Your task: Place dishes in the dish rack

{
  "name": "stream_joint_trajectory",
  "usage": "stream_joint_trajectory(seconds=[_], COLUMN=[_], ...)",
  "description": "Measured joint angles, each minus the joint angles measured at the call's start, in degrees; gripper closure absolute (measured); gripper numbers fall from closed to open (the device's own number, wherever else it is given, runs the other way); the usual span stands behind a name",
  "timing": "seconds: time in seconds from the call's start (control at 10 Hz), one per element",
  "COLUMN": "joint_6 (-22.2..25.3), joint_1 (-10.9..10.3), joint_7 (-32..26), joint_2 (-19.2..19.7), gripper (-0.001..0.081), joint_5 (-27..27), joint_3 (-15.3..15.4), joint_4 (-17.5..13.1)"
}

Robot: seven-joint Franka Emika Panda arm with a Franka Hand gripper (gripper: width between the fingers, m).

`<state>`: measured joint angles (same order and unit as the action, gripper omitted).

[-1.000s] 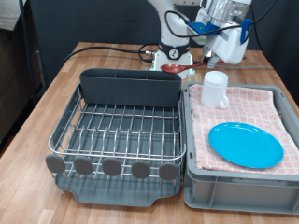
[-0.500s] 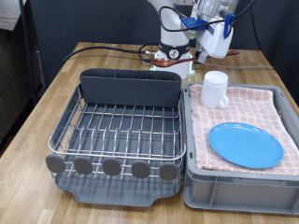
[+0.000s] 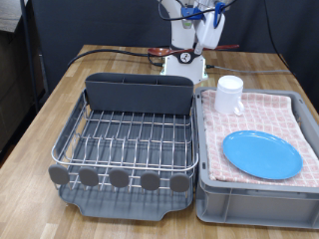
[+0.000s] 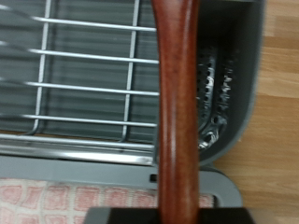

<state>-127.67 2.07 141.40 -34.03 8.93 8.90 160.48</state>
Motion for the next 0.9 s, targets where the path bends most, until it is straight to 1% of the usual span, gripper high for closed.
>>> stream_joint_trajectory(seconds=[0.2, 0.5, 0.9], joint_6=[0.29, -0.24, -2.04], joint_1=[-0.52, -2.41, -5.23], joint_7=[-3.77, -12.32, -20.69], joint_2=[-1.86, -2.14, -1.63], gripper=[0.0715, 0.0715, 0.0715], joint_5=[-3.85, -10.31, -17.76], joint_3=[-4.66, -12.55, -20.03], joint_4=[1.49, 2.52, 3.73])
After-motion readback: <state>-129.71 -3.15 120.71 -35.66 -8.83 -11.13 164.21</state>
